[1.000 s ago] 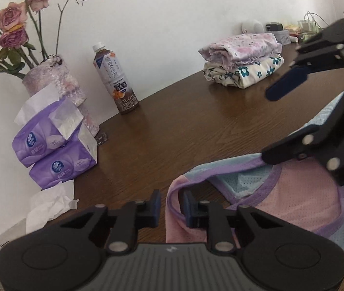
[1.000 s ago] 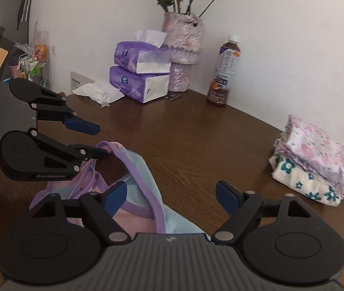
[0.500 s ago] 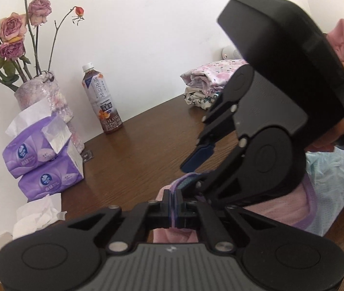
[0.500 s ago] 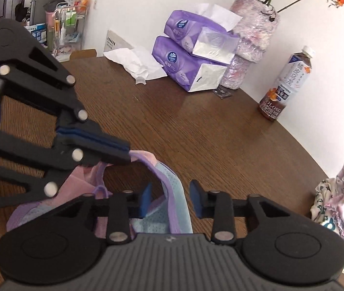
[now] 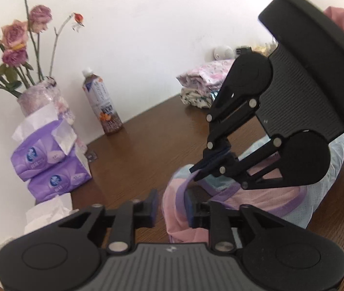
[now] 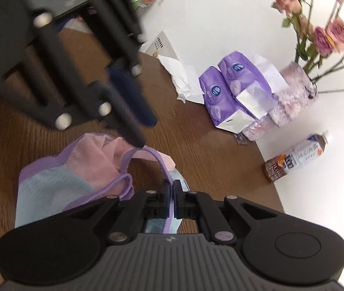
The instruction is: Fold clothes
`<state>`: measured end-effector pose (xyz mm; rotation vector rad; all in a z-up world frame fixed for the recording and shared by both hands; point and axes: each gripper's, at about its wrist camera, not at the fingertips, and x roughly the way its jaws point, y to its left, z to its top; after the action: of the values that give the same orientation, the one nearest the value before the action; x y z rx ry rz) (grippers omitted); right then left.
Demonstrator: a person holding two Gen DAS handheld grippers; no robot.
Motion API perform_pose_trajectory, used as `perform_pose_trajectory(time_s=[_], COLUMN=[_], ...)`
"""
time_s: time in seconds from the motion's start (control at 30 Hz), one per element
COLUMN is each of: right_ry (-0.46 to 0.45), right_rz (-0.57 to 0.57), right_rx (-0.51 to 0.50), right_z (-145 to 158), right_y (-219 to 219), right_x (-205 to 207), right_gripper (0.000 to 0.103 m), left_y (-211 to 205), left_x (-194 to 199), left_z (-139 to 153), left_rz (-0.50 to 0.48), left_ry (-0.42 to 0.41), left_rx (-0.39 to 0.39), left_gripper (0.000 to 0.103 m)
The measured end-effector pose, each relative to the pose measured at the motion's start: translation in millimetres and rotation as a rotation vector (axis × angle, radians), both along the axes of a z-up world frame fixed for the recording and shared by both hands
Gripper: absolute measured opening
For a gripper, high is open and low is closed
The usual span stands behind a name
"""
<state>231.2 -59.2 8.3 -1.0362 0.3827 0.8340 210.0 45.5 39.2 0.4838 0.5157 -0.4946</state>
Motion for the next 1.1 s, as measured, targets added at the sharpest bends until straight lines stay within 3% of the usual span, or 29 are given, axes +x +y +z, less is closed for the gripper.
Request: perform_pose_trajectory(time_s=[0.1,0.13,0.17,0.2,0.3,0.5,0.57,0.63,0.87,1.1], right_ry=[-0.026,-0.032,-0.038,-0.041,-0.028,-0.036,-0.052,-0.067,-0.138,-0.178], right_rz=[0.015,0.016,0.017,0.020,0.012,0.000,0.001,-0.003,0.041,0.074], right_rx=[-0.021,-0.022,-0.021,-0.019,-0.010,-0.001,-0.019,-0.029,-0.050,-0.030], right_z=[-1.0,-0.5,0.2,1.1,3.3,3.1,0.4,-0.6,-0.7,3.8], right_y=[-0.1,-0.5,-1.4,-2.5,-4.2,-8.5,-5.8,-4.3,-11.3,-17.3], right_x=[-5.0,-6.0,-7.1,-8.8,-10.3,-14.6,-14.9,-16.1,-28.4,-36.7], right_gripper=[0.002,0.002,0.002,0.002,0.003,0.025,0.021,0.002,0.002,0.002], left_y=[-8.1,-12.1,-16.1,-19.8,-25.8,-40.4,-43.4,-42.8,-24.3,-23.4], left_x=[4.8,5.9,7.0,7.7,-0.5,-18.1,-22.0,-26.9,-36.7,-14.5], left_z=[-7.1,-10.4,-13.7,-16.8,-21.8,-23.0,-25.0,-23.7,-1.5,-16.6], left_rz=[-0.041,-0.041,-0.040,-0.040,-0.036,-0.077,-0.087,-0.097,-0.077,-0.053], left_ry=[0.035,0.034,0.032,0.029,-0.025,-0.079,-0.076,-0.069,-0.092,-0.013], left_rx=[0.016,0.031,0.047,0.061,0.100,0.154,0.167,0.161,0.101,0.120], left_gripper=[0.029,0.023,0.004,0.001,0.001,0.001,0.001,0.005,0.011,0.009])
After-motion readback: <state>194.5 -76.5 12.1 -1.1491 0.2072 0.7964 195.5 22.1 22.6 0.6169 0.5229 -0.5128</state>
